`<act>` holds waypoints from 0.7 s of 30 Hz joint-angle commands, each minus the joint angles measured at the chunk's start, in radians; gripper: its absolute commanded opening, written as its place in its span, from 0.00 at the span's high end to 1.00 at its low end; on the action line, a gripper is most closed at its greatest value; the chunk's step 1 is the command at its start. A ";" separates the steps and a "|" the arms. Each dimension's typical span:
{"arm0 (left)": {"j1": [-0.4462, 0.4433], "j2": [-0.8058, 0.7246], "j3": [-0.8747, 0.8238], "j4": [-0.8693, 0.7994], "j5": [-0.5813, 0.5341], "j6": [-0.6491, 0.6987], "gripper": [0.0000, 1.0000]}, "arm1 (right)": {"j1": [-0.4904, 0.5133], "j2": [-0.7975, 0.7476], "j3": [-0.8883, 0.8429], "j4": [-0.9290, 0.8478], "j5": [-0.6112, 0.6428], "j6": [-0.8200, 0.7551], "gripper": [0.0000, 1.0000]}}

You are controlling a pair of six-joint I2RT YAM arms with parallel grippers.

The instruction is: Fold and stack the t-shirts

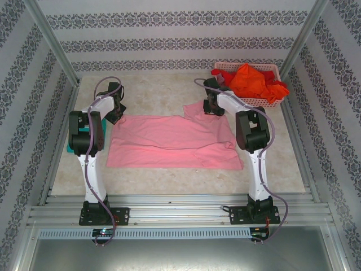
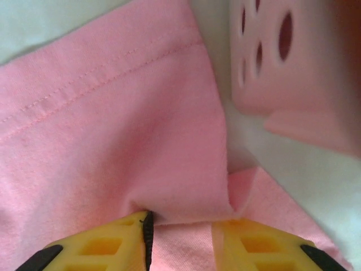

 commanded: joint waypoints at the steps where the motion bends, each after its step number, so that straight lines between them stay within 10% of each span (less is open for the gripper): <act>1: 0.008 -0.013 -0.019 -0.002 0.026 0.020 1.00 | 0.011 0.034 0.054 -0.093 -0.023 -0.037 0.69; 13: 0.015 -0.016 -0.027 0.008 0.035 0.022 1.00 | 0.007 0.086 0.052 -0.168 -0.137 -0.029 0.99; 21: 0.019 -0.042 -0.046 0.020 0.036 0.026 1.00 | 0.017 -0.045 0.023 -0.067 -0.062 -0.035 0.98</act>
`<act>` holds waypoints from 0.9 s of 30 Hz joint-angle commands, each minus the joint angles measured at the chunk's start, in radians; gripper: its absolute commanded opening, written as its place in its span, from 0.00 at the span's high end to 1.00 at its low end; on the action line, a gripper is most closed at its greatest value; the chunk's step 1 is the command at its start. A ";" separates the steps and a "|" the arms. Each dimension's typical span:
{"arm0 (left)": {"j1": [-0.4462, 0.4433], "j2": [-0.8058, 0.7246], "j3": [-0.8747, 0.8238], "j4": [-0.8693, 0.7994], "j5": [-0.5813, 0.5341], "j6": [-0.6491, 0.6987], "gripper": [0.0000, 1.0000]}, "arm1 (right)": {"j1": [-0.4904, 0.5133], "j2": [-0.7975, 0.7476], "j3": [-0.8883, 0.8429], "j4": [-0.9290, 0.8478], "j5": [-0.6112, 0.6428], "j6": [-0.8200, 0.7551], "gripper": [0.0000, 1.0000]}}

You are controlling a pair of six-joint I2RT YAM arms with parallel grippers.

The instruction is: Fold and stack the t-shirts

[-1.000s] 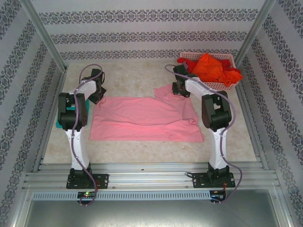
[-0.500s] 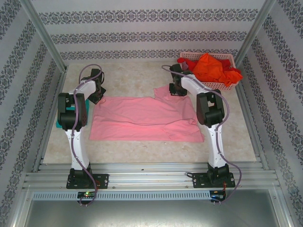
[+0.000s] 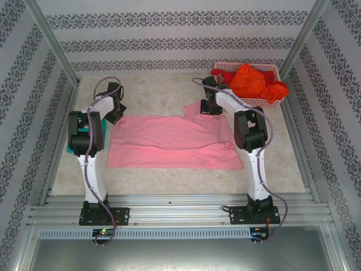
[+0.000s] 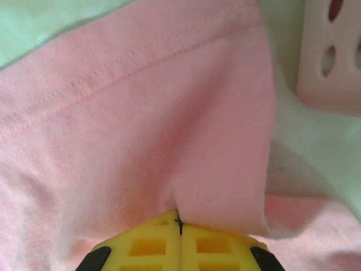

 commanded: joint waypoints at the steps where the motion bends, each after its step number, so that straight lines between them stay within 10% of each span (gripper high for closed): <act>1: 0.013 -0.033 -0.032 0.002 0.019 0.019 1.00 | 0.016 -0.085 -0.042 0.013 0.040 0.003 0.82; 5: 0.015 -0.038 -0.039 0.007 0.024 0.017 1.00 | 0.013 -0.100 -0.054 0.037 0.095 -0.001 0.58; 27: 0.021 -0.061 -0.060 0.028 0.040 0.016 1.00 | 0.036 0.078 0.043 -0.130 -0.037 -0.025 0.56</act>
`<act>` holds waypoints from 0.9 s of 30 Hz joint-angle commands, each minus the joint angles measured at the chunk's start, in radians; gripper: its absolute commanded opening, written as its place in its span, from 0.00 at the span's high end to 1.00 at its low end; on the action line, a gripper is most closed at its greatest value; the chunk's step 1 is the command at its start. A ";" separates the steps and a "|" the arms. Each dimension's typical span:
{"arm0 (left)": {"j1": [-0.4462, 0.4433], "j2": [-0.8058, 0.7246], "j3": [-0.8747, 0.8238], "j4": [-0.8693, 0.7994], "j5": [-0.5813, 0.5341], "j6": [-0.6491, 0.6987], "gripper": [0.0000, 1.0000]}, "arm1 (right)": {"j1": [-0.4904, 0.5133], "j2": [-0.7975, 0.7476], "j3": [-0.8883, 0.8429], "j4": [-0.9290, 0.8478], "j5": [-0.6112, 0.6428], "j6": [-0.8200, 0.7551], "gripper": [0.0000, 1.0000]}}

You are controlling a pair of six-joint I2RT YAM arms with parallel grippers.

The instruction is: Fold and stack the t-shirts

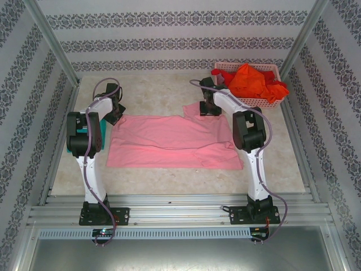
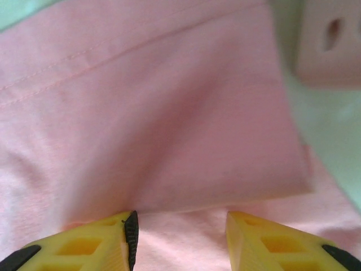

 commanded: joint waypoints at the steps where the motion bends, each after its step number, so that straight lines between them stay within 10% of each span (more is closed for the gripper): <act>1: 0.015 -0.033 -0.019 -0.001 0.008 0.014 1.00 | 0.013 0.060 0.005 -0.071 -0.078 0.009 0.56; 14: 0.029 -0.056 -0.032 0.004 0.010 0.018 1.00 | 0.016 -0.001 -0.030 -0.016 -0.023 0.019 1.00; 19: 0.030 -0.068 -0.033 0.001 0.007 0.023 1.00 | 0.010 -0.016 0.000 0.002 0.015 0.027 0.57; 27: 0.035 -0.076 -0.034 -0.004 0.002 0.027 1.00 | -0.007 -0.123 -0.097 0.136 0.135 0.051 0.62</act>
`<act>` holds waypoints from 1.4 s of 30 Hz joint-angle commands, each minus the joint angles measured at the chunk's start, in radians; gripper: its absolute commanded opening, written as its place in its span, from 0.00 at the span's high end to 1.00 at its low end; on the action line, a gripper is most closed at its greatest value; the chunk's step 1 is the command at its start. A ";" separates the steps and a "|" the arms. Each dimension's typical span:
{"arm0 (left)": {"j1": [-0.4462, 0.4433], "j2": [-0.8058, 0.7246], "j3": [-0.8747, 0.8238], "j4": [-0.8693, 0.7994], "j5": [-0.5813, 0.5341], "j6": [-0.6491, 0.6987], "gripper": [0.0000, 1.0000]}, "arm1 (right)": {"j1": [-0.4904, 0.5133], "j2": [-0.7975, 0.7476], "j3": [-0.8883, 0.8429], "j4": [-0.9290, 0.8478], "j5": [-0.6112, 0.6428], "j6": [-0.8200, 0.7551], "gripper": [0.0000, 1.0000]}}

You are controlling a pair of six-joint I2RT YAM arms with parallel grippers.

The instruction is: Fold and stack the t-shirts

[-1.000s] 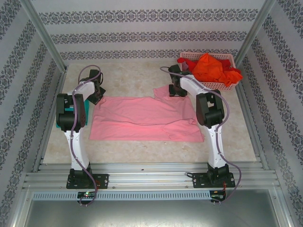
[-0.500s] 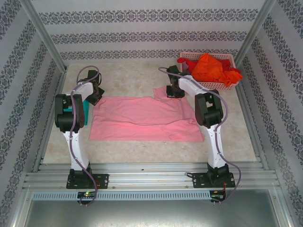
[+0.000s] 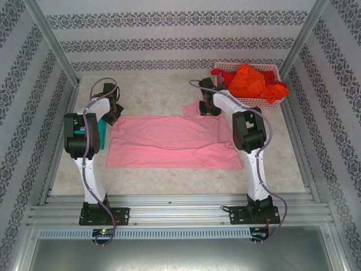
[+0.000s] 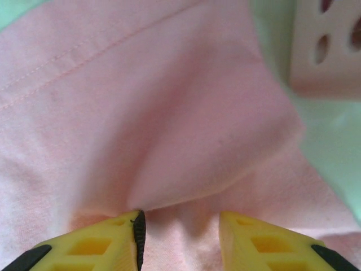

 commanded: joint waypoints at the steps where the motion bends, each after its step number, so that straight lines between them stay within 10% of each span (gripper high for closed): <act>1: 0.015 -0.043 -0.011 -0.007 -0.006 0.020 1.00 | -0.016 -0.106 -0.077 0.092 0.085 0.032 0.62; 35: 0.031 -0.070 -0.019 0.013 0.023 0.020 1.00 | 0.014 0.220 0.373 -0.400 -0.066 -0.069 0.64; 42: 0.048 -0.101 -0.030 0.015 0.025 0.033 1.00 | 0.019 0.175 0.237 -0.262 -0.077 -0.005 0.95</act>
